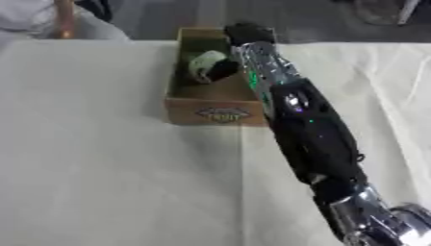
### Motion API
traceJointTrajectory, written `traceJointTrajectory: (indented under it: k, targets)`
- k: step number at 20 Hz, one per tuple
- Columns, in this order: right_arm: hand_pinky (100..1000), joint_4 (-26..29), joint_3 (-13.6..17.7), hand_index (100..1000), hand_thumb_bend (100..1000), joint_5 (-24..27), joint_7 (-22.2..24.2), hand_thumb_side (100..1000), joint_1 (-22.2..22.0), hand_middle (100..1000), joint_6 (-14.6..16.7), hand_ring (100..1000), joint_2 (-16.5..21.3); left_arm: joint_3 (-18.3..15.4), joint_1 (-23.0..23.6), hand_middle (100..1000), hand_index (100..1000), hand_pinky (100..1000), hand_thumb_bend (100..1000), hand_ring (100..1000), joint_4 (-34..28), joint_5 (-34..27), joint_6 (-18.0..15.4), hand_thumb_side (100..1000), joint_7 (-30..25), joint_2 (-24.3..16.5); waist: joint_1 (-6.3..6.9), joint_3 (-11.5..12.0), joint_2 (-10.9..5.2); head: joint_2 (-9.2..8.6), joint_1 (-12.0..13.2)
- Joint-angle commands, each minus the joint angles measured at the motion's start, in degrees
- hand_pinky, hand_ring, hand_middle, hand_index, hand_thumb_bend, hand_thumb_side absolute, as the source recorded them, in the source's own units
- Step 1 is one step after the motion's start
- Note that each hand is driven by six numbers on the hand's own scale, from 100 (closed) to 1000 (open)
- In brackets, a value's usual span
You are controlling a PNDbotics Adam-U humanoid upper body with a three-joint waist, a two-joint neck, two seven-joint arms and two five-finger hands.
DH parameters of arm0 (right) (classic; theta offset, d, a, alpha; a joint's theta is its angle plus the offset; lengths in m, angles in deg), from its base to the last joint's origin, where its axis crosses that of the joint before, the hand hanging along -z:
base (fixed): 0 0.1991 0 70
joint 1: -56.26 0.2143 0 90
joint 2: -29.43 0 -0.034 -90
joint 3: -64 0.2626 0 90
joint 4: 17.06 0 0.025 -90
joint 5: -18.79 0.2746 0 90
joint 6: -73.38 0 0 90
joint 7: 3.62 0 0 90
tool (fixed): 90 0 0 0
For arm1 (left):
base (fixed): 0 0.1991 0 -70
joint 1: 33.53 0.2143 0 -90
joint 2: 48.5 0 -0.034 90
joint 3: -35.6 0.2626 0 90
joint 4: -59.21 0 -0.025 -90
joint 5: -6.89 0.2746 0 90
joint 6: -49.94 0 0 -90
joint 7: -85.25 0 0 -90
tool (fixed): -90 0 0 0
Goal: Pick up objects on the table and place them in the box.
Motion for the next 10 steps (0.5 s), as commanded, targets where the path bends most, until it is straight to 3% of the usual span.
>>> traceJointTrajectory:
  k: [1, 4, 5, 7, 8, 9, 10]
  targets:
    - [879, 3.8, -0.5, 982, 507, 1.3, -0.5, 712, 1.7, 725, 0.7, 940, 1.2, -0.5, -0.1, 614, 876, 583, 100, 681, -0.8, -0.4, 0.0, 1000, 0.1, -1.3, 0.33, 0.1, -1.56, -0.43, 0.1]
    - [878, 6.5, -1.3, 976, 476, 2.8, -1.2, 724, 1.8, 709, 1.7, 935, 2.3, -0.6, 0.0, 613, 876, 583, 100, 681, -0.8, -0.5, 0.0, 1000, 0.3, -1.4, 0.32, 0.0, -1.78, -0.35, 0.3]
    - [873, 7.8, -1.7, 955, 406, 3.6, -1.7, 748, 1.8, 669, 2.1, 923, 2.9, -0.7, 0.1, 613, 876, 583, 100, 681, -0.8, -0.5, 0.0, 1000, 0.3, -1.4, 0.31, -0.1, -1.9, -0.28, 0.5]
    - [873, 10.5, -2.4, 953, 399, 5.2, -3.2, 750, 1.3, 664, 2.9, 923, 4.1, -0.8, 0.3, 613, 876, 583, 100, 681, -0.8, -0.5, 0.1, 1000, 0.5, -1.4, 0.29, -0.2, -2.05, -0.2, 0.7]
    - [874, 11.9, -2.9, 924, 295, 6.1, -3.9, 758, 1.0, 611, 3.3, 919, 4.6, -0.8, 0.4, 611, 874, 582, 100, 679, -0.8, -0.5, 0.1, 1000, 0.5, -1.4, 0.27, -0.3, -2.18, -0.19, 0.8]
    - [874, 13.4, -3.5, 924, 295, 6.9, -4.8, 758, 0.5, 611, 3.9, 919, 5.3, -0.9, 0.5, 611, 874, 582, 100, 679, -0.8, -0.6, 0.2, 1000, 0.6, -1.3, 0.25, -0.4, -2.3, -0.16, 0.9]
    - [872, 14.8, -3.8, 898, 179, 7.8, -5.6, 750, 0.0, 589, 4.4, 913, 5.8, -0.9, 0.6, 610, 874, 581, 100, 678, -0.8, -0.6, 0.2, 1000, 0.7, -1.3, 0.24, -0.5, -2.37, -0.14, 1.0]
